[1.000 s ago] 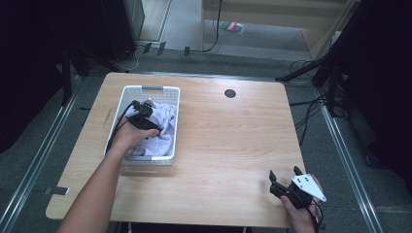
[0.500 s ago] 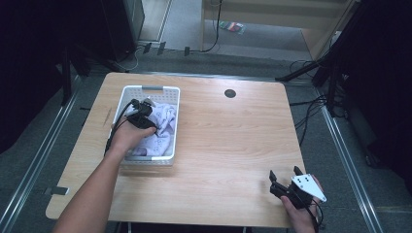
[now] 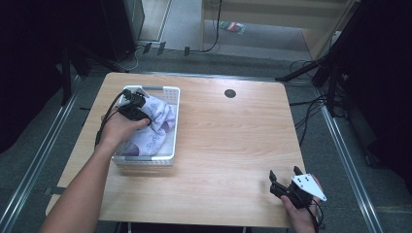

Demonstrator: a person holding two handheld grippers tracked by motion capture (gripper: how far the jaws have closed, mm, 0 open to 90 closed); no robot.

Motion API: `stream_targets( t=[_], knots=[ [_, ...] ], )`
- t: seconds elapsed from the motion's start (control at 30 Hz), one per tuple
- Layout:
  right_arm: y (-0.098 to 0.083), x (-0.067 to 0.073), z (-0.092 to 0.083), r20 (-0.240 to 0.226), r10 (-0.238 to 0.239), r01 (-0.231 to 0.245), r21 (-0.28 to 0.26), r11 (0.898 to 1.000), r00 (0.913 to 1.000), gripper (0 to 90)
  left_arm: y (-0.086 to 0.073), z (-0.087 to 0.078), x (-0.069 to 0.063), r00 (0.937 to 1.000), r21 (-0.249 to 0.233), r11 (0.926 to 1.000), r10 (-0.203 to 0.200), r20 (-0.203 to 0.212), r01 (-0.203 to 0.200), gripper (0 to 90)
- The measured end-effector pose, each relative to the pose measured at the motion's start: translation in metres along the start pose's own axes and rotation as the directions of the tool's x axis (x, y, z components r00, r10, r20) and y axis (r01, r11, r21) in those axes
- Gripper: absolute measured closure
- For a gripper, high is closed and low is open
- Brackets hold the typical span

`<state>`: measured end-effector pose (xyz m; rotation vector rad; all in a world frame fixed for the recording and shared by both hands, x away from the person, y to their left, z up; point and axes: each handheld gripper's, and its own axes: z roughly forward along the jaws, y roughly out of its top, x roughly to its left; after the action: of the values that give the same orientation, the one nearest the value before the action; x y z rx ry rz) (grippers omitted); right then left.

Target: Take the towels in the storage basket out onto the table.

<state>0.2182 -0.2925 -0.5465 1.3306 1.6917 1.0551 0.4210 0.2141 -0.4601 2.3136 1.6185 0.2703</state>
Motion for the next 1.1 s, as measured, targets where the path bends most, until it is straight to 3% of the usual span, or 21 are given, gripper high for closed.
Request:
stream_targets(
  t=[0.3,0.8,0.93,1.1],
  knots=[
    [0.0,0.0,0.0,-0.001,-0.001,0.001,0.001,1.0,1.0,14.6,0.01,-0.039,0.002,0.9998,-0.048,0.9986,0.02,-0.009,-0.02,60.2],
    [0.0,-0.001,0.0,-0.005,0.0,0.0,0.003,1.0,1.0,13.9,0.024,-0.077,0.003,0.9994,-0.068,0.9971,0.033,-0.013,-0.034,59.8],
    [0.001,-0.001,0.001,-0.023,0.001,0.0,0.019,1.0,0.9997,5.9,0.029,-0.091,-0.003,0.9986,-0.087,0.9949,0.053,0.0,-0.052,59.7],
    [0.001,-0.001,0.001,-0.029,0.006,-0.006,0.018,1.0,0.9995,3.3,0.034,-0.101,-0.013,0.9975,-0.1,0.9925,0.071,-0.001,-0.071,59.6]
  ],
)
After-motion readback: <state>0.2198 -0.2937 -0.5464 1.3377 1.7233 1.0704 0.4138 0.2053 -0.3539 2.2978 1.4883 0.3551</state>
